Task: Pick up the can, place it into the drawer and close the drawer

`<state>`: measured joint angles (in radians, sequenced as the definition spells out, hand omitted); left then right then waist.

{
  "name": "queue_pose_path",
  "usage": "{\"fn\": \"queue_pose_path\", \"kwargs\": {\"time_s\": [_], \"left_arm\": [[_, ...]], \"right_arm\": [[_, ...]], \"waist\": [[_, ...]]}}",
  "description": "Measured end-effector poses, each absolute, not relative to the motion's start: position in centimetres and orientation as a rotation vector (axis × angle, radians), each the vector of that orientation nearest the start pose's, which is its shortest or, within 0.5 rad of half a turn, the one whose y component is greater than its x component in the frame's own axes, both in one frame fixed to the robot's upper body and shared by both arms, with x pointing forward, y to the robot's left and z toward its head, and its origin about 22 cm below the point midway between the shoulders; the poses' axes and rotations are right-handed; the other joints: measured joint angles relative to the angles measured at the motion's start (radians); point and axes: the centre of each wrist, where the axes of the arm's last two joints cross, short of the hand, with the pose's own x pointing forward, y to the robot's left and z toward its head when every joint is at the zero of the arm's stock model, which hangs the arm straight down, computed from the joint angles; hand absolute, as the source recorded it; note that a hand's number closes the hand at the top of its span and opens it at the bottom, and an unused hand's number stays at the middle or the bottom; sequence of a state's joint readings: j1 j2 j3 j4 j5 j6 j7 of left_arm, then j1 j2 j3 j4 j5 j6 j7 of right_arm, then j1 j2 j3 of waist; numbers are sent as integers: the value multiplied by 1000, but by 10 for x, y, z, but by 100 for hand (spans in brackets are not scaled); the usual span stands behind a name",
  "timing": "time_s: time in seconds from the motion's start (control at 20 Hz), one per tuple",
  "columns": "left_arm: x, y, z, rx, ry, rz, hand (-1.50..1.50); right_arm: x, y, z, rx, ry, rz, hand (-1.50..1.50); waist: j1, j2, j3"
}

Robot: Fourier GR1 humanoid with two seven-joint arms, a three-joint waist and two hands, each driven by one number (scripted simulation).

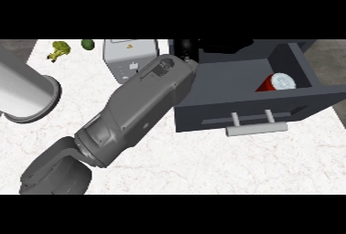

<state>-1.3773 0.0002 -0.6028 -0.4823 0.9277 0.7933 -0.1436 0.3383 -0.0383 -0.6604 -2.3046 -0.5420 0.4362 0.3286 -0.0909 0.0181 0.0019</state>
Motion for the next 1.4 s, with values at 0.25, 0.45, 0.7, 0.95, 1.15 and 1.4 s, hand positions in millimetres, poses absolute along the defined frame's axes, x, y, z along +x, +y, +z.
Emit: {"fn": "queue_pose_path", "kwargs": {"time_s": [0.25,0.45,0.7,0.95,1.15,1.4], "left_arm": [[419,-14,167,50,-1652,90,-150],[418,-13,164,28,-1669,101,-150],[418,-15,168,-6,-1702,113,-150],[415,-22,178,-15,-1744,123,-150],[415,-22,182,-23,-1746,137,-150],[413,-26,186,-43,-1730,142,-150]], "right_arm": [[88,-357,134,-135,-1839,-71,-150],[91,-357,147,-231,-1909,60,-150],[105,-348,159,-287,-1992,213,-150],[118,-327,173,-395,-2026,367,-150],[136,-311,177,-466,-2026,467,-150],[166,-288,174,-561,-2000,575,-150]], "waist": [[-1,1,0],[3,2,0],[19,3,-1],[35,2,-1],[52,2,-1],[77,-3,-2]]}}
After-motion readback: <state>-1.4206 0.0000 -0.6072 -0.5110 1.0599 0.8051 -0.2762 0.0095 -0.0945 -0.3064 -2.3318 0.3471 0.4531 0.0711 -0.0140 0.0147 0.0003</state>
